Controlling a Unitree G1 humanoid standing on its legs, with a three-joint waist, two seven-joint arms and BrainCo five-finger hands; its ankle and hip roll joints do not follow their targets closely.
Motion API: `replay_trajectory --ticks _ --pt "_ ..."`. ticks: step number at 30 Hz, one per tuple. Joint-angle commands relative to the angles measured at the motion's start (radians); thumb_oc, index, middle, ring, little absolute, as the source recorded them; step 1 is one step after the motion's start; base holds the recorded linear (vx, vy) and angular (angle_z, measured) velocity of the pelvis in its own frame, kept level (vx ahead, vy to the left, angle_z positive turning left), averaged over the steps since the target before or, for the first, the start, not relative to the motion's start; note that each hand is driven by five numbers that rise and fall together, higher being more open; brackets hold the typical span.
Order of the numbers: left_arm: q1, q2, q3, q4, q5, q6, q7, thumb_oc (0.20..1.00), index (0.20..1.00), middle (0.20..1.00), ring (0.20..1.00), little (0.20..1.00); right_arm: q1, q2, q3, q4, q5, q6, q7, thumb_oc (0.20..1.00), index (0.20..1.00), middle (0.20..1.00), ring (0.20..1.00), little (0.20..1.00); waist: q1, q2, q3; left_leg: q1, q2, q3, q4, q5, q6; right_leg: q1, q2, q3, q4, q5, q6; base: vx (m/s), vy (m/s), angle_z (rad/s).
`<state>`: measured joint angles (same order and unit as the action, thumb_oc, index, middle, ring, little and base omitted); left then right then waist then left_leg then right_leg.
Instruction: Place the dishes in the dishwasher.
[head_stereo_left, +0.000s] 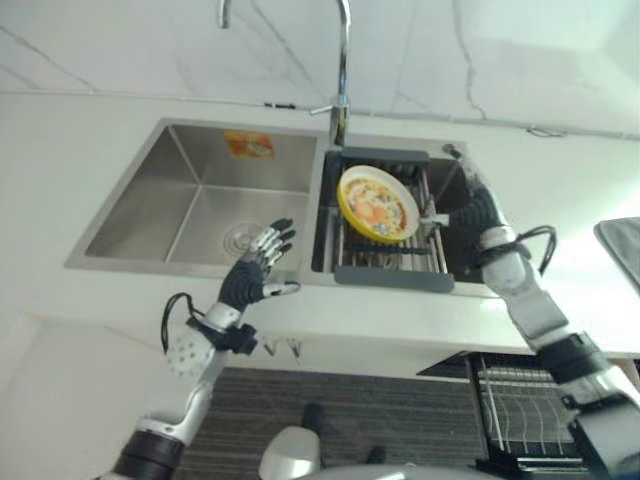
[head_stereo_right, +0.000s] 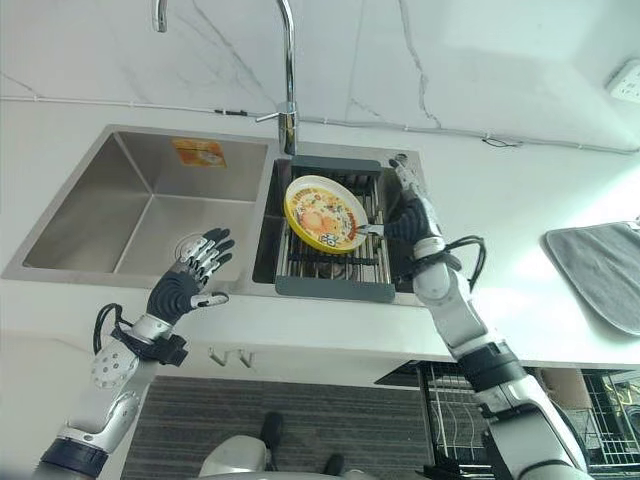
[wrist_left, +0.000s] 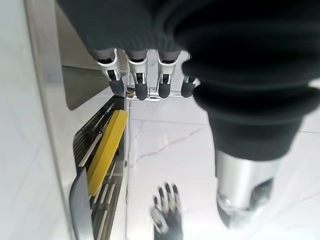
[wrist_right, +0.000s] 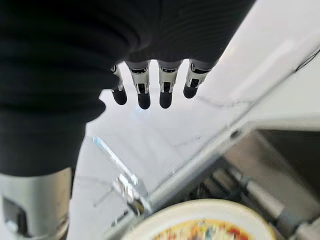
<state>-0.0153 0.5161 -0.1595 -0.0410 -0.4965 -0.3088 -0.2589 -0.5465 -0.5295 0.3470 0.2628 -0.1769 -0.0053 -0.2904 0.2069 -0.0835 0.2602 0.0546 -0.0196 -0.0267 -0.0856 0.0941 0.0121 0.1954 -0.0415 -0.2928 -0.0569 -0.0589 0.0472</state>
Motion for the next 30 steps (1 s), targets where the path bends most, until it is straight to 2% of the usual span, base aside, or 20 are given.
replay_trajectory --ticks 1,8,15,22,30 --pt "-0.047 0.023 -0.024 -0.087 -0.04 -0.065 -0.01 1.0 1.0 1.0 1.0 1.0 -0.079 -0.02 0.024 -0.012 -0.017 -0.004 -0.056 1.0 1.0 1.0 1.0 1.0 0.003 0.028 -0.012 -0.033 0.01 -0.046 0.068 -0.096 -0.006 -0.08 -0.01 0.054 0.073 0.021 0.028 0.0 -0.018 0.13" --pt "-0.124 0.05 -0.046 -0.082 -0.045 -0.079 -0.01 1.0 1.0 1.0 1.0 1.0 -0.163 -0.016 0.062 0.077 -0.007 -0.019 -0.066 1.0 1.0 1.0 1.0 1.0 0.01 0.028 0.039 -0.087 0.002 -0.059 0.077 -0.084 0.004 -0.132 -0.01 0.061 0.09 0.031 0.033 -0.07 -0.008 0.14" --pt "-0.177 0.048 -0.071 -0.065 -0.027 -0.133 0.014 1.0 1.0 1.0 1.0 1.0 -0.201 0.022 0.145 0.179 -0.054 -0.026 -0.064 1.0 1.0 1.0 1.0 1.0 0.021 0.032 0.088 -0.123 -0.012 -0.078 0.086 -0.075 0.014 -0.167 -0.011 0.07 0.104 0.038 0.035 -0.04 0.001 0.05" --pt "-0.184 0.053 -0.069 -0.071 -0.03 -0.144 0.012 1.0 1.0 1.0 1.0 1.0 -0.204 0.032 0.172 0.194 -0.06 -0.05 -0.06 1.0 1.0 1.0 1.0 1.0 0.025 0.025 0.102 -0.132 -0.011 -0.081 0.086 -0.074 0.013 -0.176 -0.008 0.069 0.106 0.037 0.035 -0.03 -0.012 0.0" --pt "-0.18 0.051 -0.07 -0.08 -0.017 -0.127 0.017 1.0 1.0 1.0 1.0 1.0 -0.185 0.057 0.176 0.133 -0.063 -0.027 -0.111 1.0 1.0 1.0 1.0 1.0 0.024 0.01 0.099 -0.128 -0.01 -0.076 0.091 -0.08 0.014 -0.174 -0.004 0.067 0.113 0.036 0.034 0.01 -0.008 0.0"
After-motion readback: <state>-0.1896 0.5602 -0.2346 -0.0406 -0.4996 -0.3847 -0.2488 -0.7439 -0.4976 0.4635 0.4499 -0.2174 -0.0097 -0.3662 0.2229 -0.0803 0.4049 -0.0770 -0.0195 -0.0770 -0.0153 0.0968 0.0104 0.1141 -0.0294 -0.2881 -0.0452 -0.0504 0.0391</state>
